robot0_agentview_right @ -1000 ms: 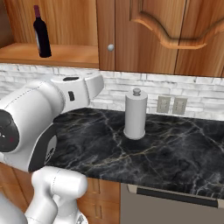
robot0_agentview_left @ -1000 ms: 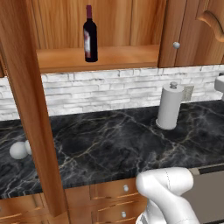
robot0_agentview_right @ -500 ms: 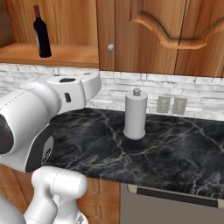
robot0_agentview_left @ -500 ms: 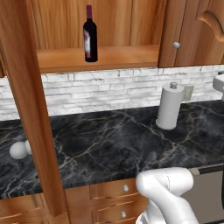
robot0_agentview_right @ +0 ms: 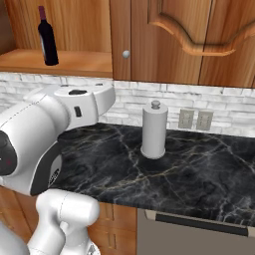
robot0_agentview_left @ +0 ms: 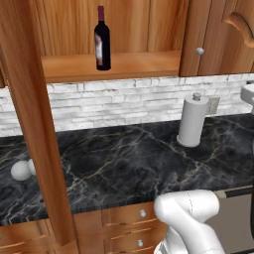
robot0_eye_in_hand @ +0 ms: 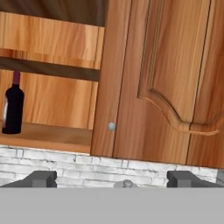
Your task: Open the cabinet directly in front. Then move the wine and the mug to the dining counter with the candle on it.
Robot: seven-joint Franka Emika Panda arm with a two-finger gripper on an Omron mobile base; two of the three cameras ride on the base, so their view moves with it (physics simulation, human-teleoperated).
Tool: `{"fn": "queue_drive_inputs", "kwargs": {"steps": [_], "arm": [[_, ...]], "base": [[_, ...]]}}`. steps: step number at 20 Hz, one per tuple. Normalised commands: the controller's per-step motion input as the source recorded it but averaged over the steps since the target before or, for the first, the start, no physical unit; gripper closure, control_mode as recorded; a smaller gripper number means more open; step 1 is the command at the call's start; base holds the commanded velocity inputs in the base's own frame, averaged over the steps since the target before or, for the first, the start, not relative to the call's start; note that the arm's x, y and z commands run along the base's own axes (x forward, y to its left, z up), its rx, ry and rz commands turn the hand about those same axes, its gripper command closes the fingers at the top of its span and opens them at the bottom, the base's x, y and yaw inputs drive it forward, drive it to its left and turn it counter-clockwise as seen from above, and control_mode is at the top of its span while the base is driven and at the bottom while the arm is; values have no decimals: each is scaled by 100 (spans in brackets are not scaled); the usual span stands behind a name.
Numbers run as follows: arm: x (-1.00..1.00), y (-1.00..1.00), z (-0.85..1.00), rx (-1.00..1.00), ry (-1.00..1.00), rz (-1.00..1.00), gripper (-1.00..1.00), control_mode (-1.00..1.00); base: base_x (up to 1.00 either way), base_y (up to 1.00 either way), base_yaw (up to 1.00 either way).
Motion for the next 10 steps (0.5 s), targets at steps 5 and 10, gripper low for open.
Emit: {"fn": "queue_drive_inputs", "kwargs": {"steps": [5, 10], "arm": [[21, 0, 0, 0, 0, 0, -100, -100], [46, 0, 0, 0, 0, 0, -100, -100]], "base": [[0, 0, 0], [0, 0, 0]]}}
